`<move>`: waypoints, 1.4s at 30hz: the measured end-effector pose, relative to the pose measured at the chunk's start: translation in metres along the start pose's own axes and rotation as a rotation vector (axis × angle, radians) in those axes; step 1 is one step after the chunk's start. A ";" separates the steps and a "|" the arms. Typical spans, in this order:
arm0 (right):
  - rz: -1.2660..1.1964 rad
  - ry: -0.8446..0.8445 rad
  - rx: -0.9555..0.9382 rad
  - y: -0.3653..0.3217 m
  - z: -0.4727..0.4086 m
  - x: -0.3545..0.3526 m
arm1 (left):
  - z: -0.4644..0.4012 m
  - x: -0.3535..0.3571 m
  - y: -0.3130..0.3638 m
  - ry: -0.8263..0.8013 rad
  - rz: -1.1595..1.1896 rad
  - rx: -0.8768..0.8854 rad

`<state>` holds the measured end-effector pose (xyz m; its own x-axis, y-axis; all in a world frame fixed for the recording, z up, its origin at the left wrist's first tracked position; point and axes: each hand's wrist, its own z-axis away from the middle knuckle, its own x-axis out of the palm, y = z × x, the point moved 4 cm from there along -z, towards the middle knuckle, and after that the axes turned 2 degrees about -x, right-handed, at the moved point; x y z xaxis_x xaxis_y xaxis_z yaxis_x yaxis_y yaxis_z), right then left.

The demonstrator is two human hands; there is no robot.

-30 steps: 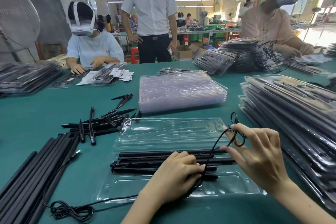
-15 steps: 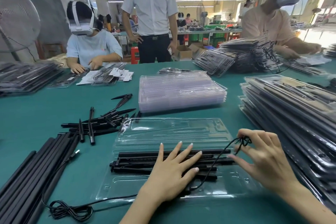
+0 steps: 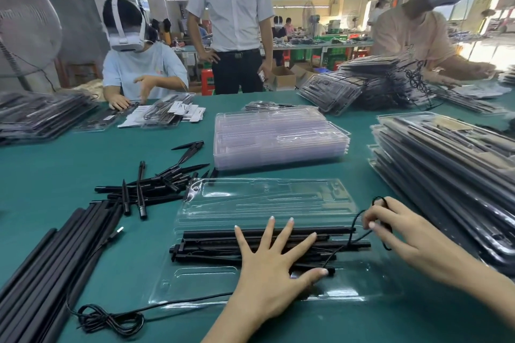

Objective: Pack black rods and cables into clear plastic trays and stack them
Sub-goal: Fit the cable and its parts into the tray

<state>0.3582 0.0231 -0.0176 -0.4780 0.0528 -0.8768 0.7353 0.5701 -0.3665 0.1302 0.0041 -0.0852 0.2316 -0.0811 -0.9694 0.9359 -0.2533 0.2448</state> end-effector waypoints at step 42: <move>0.150 0.213 -0.207 0.000 0.005 0.008 | 0.000 -0.002 0.002 -0.033 -0.034 -0.031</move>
<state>0.3570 0.0191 -0.0261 -0.4774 0.3062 -0.8236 0.7020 0.6966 -0.1478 0.1318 0.0035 -0.0831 0.1911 -0.1047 -0.9760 0.9510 -0.2264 0.2105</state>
